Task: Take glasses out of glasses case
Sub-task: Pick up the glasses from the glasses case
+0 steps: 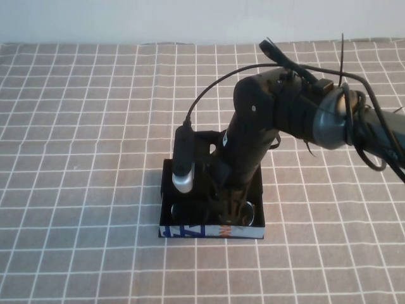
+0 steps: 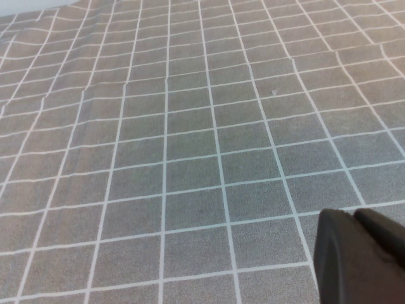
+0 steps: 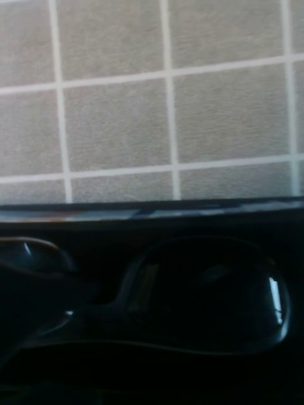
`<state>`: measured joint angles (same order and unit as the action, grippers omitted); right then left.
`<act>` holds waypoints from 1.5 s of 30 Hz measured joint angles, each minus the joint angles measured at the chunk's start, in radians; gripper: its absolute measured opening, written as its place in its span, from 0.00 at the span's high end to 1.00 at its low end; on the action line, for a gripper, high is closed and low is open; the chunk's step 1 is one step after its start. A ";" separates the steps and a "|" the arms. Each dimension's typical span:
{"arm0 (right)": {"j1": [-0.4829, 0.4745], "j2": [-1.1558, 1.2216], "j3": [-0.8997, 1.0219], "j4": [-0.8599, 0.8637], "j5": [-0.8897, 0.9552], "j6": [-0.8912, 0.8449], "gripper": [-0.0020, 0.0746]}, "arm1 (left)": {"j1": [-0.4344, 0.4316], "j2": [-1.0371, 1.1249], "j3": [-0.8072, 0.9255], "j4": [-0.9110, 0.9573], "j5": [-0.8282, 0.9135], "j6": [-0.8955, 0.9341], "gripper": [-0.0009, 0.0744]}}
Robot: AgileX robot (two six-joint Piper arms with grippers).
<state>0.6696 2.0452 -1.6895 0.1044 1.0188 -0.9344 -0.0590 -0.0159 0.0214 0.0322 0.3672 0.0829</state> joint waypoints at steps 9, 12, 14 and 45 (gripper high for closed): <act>0.000 0.035 -0.002 -0.006 -0.016 -0.035 0.62 | 0.000 0.000 0.000 0.000 0.000 0.000 0.99; 0.000 0.047 -0.002 -0.006 -0.025 -0.038 0.62 | 0.000 0.000 0.000 0.000 0.000 0.000 0.99; 0.000 0.053 -0.003 -0.006 -0.038 -0.038 0.62 | 0.000 0.000 0.000 0.000 0.000 0.000 0.99; 0.002 0.048 -0.191 0.017 0.165 -0.009 0.95 | 0.000 0.000 0.000 0.000 0.000 0.000 0.99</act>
<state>0.6713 2.0933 -1.8807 0.1210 1.1842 -0.9434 -0.0590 -0.0159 0.0214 0.0322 0.3672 0.0829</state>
